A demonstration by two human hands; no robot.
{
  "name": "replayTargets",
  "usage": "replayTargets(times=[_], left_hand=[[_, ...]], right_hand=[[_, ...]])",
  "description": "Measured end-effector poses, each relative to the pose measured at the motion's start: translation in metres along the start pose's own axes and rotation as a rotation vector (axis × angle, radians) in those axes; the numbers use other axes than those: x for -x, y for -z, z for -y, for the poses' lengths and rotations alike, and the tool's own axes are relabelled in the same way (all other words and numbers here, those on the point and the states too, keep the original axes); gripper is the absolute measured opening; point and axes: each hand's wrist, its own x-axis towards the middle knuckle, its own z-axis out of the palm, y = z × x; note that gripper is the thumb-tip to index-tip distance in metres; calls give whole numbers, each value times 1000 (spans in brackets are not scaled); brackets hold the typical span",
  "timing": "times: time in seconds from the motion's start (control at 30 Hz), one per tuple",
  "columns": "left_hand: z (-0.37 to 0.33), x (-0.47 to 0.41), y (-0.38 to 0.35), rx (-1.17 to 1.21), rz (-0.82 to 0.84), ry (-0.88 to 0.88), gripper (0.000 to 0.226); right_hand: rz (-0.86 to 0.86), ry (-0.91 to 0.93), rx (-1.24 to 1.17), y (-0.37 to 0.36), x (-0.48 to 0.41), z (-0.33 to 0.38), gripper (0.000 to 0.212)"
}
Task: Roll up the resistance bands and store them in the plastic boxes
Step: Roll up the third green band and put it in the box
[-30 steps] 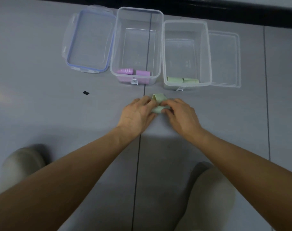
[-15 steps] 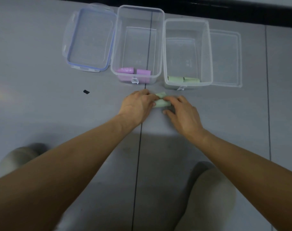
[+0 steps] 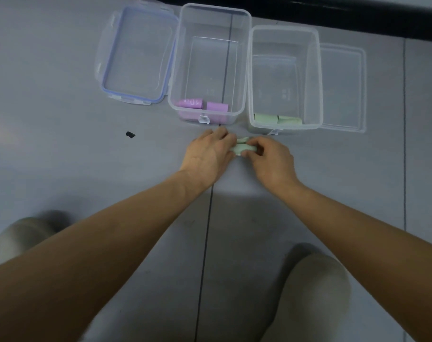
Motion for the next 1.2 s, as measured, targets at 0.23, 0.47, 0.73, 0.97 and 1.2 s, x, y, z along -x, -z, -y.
replayTargets(times=[0.23, 0.47, 0.73, 0.97, 1.2], left_hand=[[-1, -7, 10, 37, 43, 42, 26], [3, -14, 1, 171, 48, 178, 19], [-2, 2, 4, 442, 72, 357, 17], [-19, 19, 22, 807, 44, 399, 38], [-51, 2, 35, 857, -192, 397, 30]], right_hand=[[-51, -174, -260, -5, 0, 3, 35], [35, -194, -337, -6, -4, 6, 31], [86, -227, -617, 3, 5, 18, 23], [20, -84, -638, 26, 25, 32, 39], [1, -40, -695, 63, 25, 37, 39]])
